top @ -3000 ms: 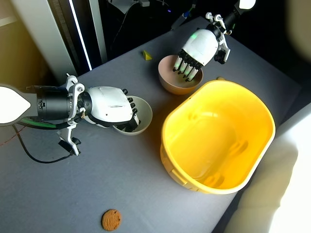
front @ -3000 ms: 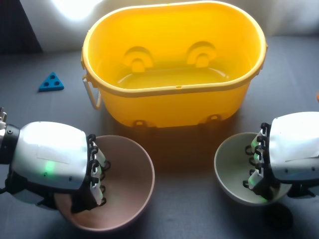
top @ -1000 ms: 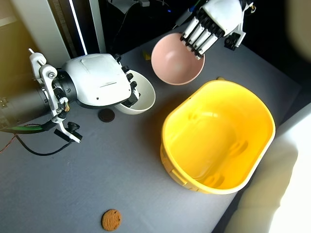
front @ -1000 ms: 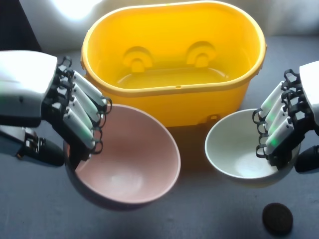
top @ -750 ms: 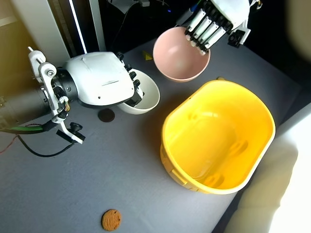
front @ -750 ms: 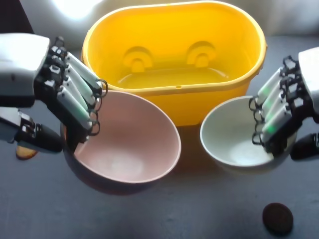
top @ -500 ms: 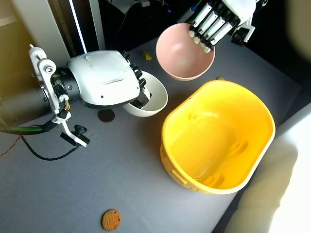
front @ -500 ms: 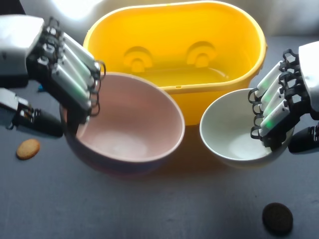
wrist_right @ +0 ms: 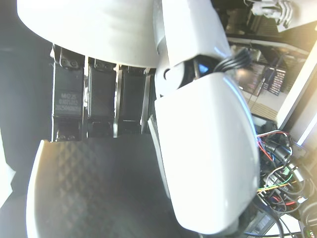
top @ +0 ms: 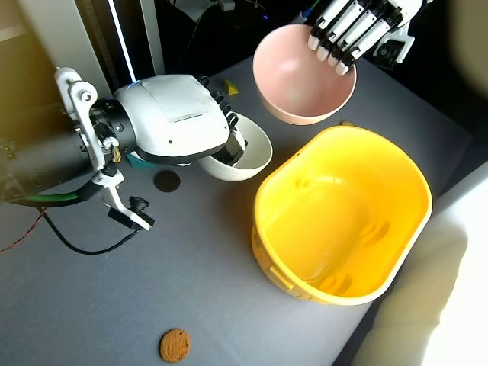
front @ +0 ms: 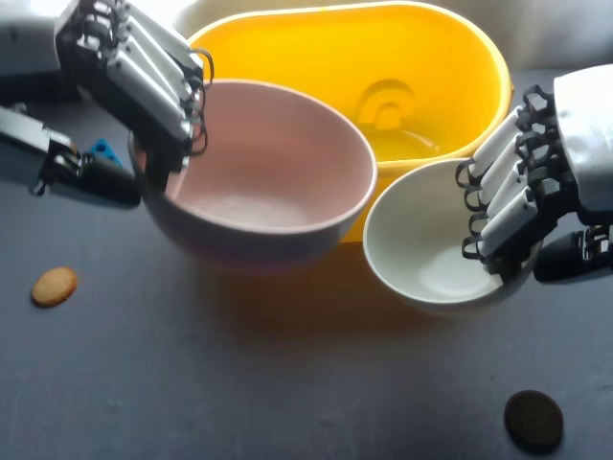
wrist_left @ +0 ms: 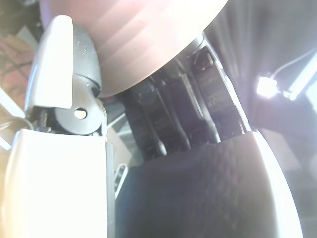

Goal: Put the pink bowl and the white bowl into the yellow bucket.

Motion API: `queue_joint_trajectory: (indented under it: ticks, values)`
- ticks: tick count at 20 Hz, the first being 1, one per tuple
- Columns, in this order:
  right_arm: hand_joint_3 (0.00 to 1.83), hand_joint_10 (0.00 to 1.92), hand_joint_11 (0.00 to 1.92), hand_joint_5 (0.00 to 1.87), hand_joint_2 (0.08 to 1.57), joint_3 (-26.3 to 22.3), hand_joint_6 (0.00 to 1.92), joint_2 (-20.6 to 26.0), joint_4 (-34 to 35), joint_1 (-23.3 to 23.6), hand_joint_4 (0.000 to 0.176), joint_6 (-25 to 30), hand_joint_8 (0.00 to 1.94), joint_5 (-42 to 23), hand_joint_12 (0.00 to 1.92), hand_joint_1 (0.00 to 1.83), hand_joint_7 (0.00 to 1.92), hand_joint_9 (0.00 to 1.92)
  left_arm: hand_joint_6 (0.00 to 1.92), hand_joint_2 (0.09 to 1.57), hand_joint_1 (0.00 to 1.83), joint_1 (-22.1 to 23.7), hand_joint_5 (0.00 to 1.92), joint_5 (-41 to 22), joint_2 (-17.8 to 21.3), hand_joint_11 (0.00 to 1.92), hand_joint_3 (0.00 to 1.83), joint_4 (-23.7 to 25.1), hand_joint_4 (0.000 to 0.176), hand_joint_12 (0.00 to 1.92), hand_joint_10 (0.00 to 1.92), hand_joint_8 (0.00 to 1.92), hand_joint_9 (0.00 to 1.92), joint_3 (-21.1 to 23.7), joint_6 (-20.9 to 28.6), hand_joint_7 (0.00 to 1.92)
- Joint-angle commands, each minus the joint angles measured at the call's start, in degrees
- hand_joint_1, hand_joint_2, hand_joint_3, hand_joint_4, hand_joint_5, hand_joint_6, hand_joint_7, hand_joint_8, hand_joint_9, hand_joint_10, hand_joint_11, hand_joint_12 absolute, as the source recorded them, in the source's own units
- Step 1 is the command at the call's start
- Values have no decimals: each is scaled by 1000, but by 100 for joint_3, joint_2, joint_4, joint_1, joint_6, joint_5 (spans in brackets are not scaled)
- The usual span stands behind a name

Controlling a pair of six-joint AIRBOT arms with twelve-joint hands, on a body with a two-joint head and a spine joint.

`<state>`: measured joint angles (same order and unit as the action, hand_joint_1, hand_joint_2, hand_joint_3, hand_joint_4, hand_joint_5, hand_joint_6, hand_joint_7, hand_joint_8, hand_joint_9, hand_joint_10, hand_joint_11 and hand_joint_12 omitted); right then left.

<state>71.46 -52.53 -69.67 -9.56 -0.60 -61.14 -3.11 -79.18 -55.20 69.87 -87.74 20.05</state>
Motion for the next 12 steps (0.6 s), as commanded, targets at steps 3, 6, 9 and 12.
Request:
queue_joint_trajectory:
  ticks: [3, 6, 9, 12]
  values:
    - [0, 864, 978, 1078, 1023, 15, 811, 50, 588, 212, 0, -130, 408, -362, 943, 1398, 1264, 1120, 915, 1078, 1382, 132, 1011, -111, -52, 761, 1, -654, 0, 1167, 1107, 775, 968, -181, 65, 1077]
    - [0, 873, 974, 1092, 1020, 14, 759, 40, 672, 349, 0, -182, 390, -318, 952, 1400, 1291, 1108, 880, 1056, 1388, 173, 1058, 51, -177, 836, 0, -650, 0, 1035, 985, 649, 1012, -323, 88, 1151]
    - [0, 865, 983, 1089, 1020, 17, 776, 42, 745, 507, 0, -322, 383, -216, 960, 1399, 1278, 1124, 964, 1074, 1381, 197, 1020, 136, -337, 805, 2, -592, 0, 1037, 1016, 770, 967, -546, 89, 1087]
    - [2, 878, 964, 1091, 1021, 18, 775, 41, 776, 547, 0, -620, 383, -130, 994, 1399, 1295, 1096, 995, 1088, 1377, 270, 989, 153, -477, 744, 0, -555, 0, 1174, 1094, 799, 923, -748, 89, 1076]
